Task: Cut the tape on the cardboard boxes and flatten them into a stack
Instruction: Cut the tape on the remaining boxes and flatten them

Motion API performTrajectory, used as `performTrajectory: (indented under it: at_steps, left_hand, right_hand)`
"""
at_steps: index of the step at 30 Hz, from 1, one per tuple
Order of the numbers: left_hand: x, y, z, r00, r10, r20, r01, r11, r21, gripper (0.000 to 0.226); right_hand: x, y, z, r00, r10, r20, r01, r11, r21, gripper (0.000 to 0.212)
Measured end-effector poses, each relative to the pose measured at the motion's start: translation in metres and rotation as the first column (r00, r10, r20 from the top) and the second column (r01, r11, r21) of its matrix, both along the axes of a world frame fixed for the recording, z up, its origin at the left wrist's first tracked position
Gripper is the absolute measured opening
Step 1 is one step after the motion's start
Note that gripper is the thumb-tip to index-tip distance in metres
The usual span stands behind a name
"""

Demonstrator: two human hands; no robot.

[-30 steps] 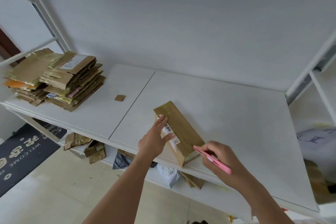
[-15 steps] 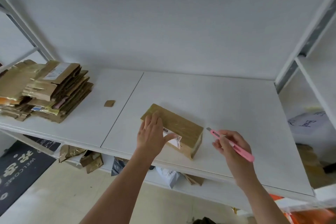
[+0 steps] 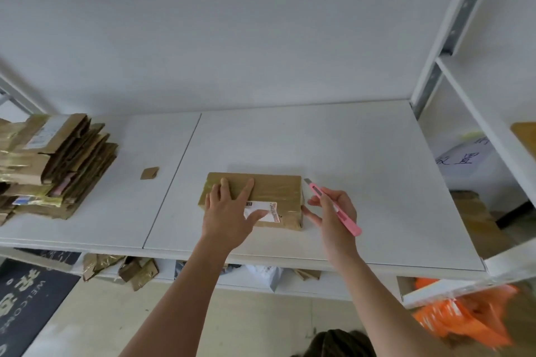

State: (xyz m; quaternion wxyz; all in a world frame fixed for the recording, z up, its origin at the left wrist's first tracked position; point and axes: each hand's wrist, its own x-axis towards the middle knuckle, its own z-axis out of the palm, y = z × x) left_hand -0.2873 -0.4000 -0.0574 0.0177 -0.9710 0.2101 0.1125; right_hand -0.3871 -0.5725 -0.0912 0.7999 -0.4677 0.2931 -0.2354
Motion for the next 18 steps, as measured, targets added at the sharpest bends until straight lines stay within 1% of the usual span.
performTrajectory:
  at_steps: [3,9,12,18]
  left_hand:
    - [0.0019,0.0032,0.0016,0.999,-0.028,-0.029,0.029,0.999,0.029,0.077]
    - [0.0018,0.0034,-0.0010,0.998,-0.061,-0.007,0.062,0.995,0.083,0.076]
    - [0.0022,0.0039,-0.0041,0.998,-0.064,-0.008,0.065,0.994,0.085,0.075]
    - [0.0017,0.0038,-0.0067,0.997,-0.066,0.041,0.062,0.993,0.096,0.083]
  right_hand:
    - [-0.0023,0.0039,-0.0030,1.000,0.012,0.003,-0.012,1.000,-0.023,0.009]
    - [-0.0038,0.0063,-0.0079,1.000,0.017,0.022,-0.015,0.998,-0.061,0.011]
    - [-0.0041,0.0073,-0.0086,1.000,0.011,0.028,-0.009,0.998,-0.068,0.013]
    - [-0.0030,0.0031,-0.0076,0.998,0.040,0.039,-0.037,0.996,-0.077,0.014]
